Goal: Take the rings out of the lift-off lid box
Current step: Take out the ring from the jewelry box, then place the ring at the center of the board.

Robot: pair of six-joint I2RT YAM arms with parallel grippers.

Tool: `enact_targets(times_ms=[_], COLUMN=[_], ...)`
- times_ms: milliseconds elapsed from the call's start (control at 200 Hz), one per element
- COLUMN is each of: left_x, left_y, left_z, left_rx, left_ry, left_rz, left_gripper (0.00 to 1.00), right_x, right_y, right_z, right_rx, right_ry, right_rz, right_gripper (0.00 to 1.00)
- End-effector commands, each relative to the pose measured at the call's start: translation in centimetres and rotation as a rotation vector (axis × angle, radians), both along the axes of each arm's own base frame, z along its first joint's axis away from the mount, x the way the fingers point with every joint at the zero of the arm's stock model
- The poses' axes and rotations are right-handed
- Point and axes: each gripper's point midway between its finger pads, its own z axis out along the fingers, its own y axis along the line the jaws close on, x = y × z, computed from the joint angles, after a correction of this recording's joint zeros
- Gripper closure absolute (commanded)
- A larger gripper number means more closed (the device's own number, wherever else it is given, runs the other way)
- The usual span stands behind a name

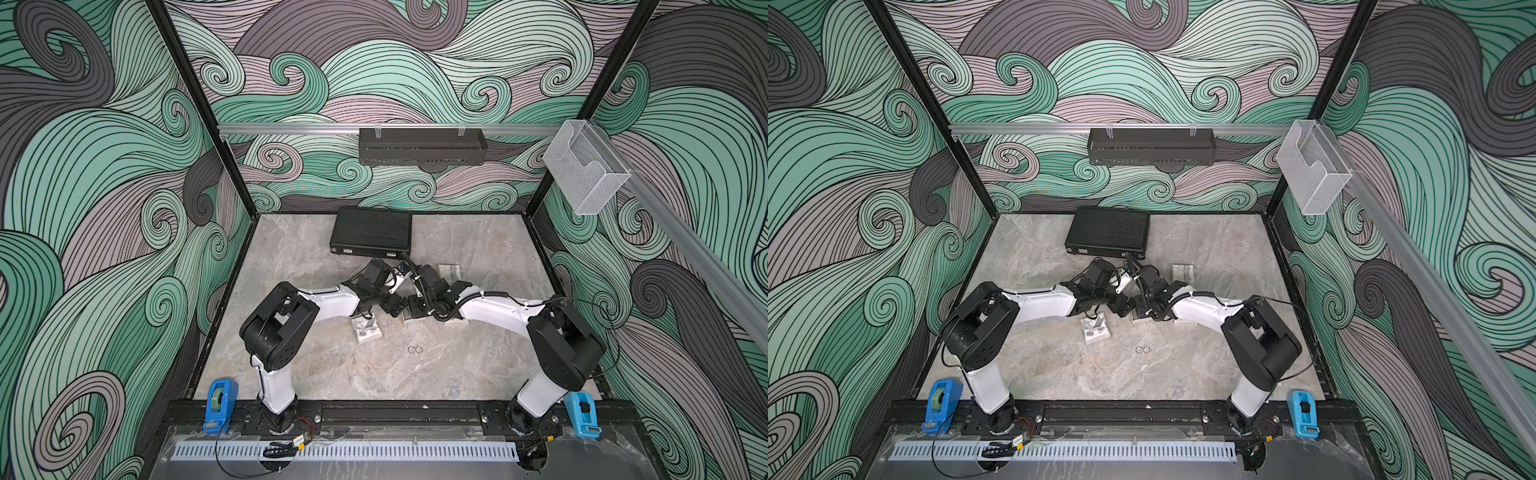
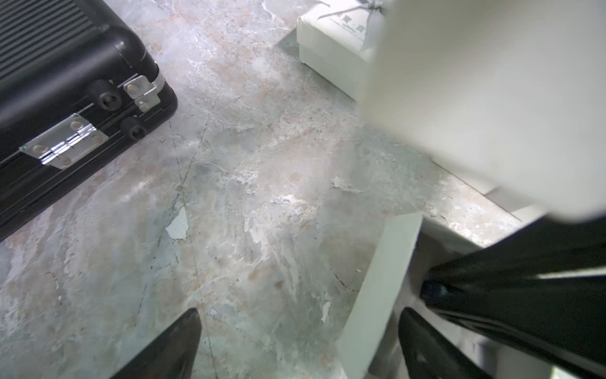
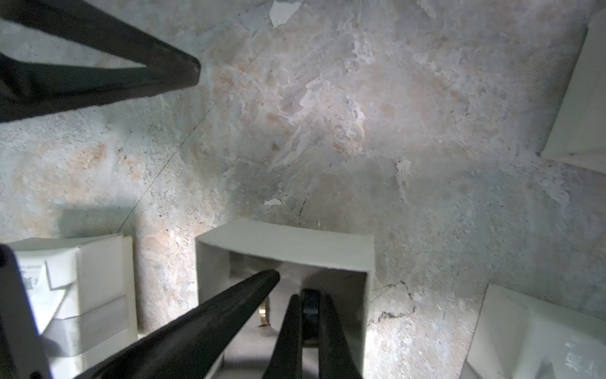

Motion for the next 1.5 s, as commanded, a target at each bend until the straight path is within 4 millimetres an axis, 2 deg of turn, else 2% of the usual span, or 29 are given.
enact_targets(times_ms=[0, 406, 766, 916, 1066, 1187, 1327, 1497], left_x=[-0.2, -0.1, 0.0, 0.1, 0.6, 1.1, 1.4, 1.6], left_y=[0.5, 0.3, 0.2, 0.3, 0.1, -0.1, -0.2, 0.0], left_z=[-1.9, -2.6, -2.5, -1.9, -0.6, 0.3, 0.9, 1.3], left_rx=[0.050, 0.066, 0.070, 0.071, 0.060, 0.053, 0.052, 0.057], left_ry=[0.058, 0.081, 0.080, 0.066, 0.039, 0.016, 0.000, -0.013], left_rz=[0.012, 0.010, 0.005, 0.005, 0.009, 0.012, 0.014, 0.020], left_gripper=[0.05, 0.06, 0.06, 0.06, 0.06, 0.06, 0.06, 0.06], right_x=[0.9, 1.0, 0.9, 0.2, -1.4, -3.6, -6.8, -9.8], right_y=[1.4, 1.7, 1.4, 1.0, 0.6, -0.2, -1.4, -2.6], right_z=[2.5, 3.0, 3.7, 4.7, 6.0, 6.1, 5.1, 2.7], right_rx=[0.073, 0.109, 0.114, 0.139, 0.189, 0.217, 0.253, 0.317], right_ry=[-0.091, -0.125, -0.148, -0.164, -0.173, -0.141, -0.063, 0.037], right_rz=[0.022, 0.026, 0.032, 0.042, 0.074, 0.103, 0.118, 0.073], right_gripper=[1.00, 1.00, 1.00, 1.00, 1.00, 1.00, 1.00, 1.00])
